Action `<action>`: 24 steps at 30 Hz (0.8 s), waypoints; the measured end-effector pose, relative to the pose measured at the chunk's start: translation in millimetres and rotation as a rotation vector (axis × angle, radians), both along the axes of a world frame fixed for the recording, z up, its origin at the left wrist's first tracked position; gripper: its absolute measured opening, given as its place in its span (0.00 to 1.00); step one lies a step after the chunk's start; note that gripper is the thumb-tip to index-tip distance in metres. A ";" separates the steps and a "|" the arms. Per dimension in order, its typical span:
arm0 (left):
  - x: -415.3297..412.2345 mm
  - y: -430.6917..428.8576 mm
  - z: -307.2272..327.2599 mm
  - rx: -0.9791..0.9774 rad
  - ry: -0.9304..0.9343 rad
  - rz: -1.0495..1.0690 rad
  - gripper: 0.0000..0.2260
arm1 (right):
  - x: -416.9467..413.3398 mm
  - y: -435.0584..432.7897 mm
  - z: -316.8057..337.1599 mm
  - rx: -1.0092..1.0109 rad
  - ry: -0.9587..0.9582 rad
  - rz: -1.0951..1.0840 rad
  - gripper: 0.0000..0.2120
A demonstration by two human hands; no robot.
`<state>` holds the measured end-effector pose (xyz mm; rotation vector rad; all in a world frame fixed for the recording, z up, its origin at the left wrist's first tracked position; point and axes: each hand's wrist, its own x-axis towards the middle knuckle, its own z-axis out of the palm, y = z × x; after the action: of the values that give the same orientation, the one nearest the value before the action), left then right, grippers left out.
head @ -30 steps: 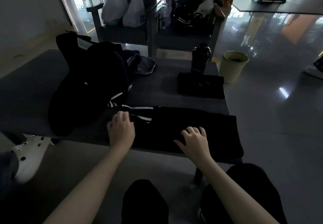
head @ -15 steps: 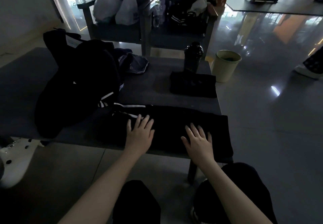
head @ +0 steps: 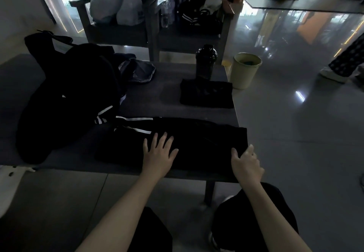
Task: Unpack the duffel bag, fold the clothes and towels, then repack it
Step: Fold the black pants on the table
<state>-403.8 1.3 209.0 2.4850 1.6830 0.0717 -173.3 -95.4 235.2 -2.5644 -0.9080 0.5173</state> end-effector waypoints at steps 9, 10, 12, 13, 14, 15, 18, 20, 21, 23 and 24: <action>4.8 -0.4 1.2 0.004 0.043 0.001 0.41 | 3.7 -0.5 13.1 0.184 0.053 -0.100 0.22; 5.5 -0.4 1.7 0.001 0.040 0.000 0.41 | 3.7 -1.8 14.8 0.202 0.044 -0.100 0.21; 7.8 -1.1 3.3 -0.006 0.044 -0.003 0.38 | 5.1 -4.0 18.1 0.246 0.040 -0.098 0.20; 8.9 -1.3 3.3 -0.007 0.056 -0.005 0.34 | 5.8 -4.5 20.1 0.259 0.048 -0.092 0.21; 9.7 -1.7 3.6 -0.013 0.065 -0.007 0.29 | 6.2 -4.2 22.4 0.268 0.060 -0.079 0.22; 10.4 -2.0 3.4 -0.019 0.063 -0.009 0.27 | 6.7 -3.4 24.7 0.278 0.080 -0.068 0.23; 12.8 -3.2 4.2 -0.018 0.062 -0.010 0.31 | 8.2 0.4 33.7 0.336 0.108 -0.098 0.23; 15.7 -4.4 4.0 -0.007 0.056 -0.017 0.39 | 9.8 3.3 42.0 0.375 0.062 -0.123 0.23; 16.9 -5.1 3.6 -0.005 0.054 -0.016 0.40 | 10.3 4.6 45.9 0.382 0.057 -0.129 0.22; 19.1 -6.1 3.3 -0.006 0.049 -0.009 0.41 | 12.7 6.2 48.3 0.389 0.137 -0.138 0.19; 20.0 -6.3 3.6 -0.011 0.044 -0.007 0.41 | 14.6 6.1 47.1 0.390 0.216 -0.148 0.18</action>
<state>-383.7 -4.9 212.6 2.5026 1.6860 0.0063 -158.7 -89.3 282.3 -2.1546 -0.6626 0.5054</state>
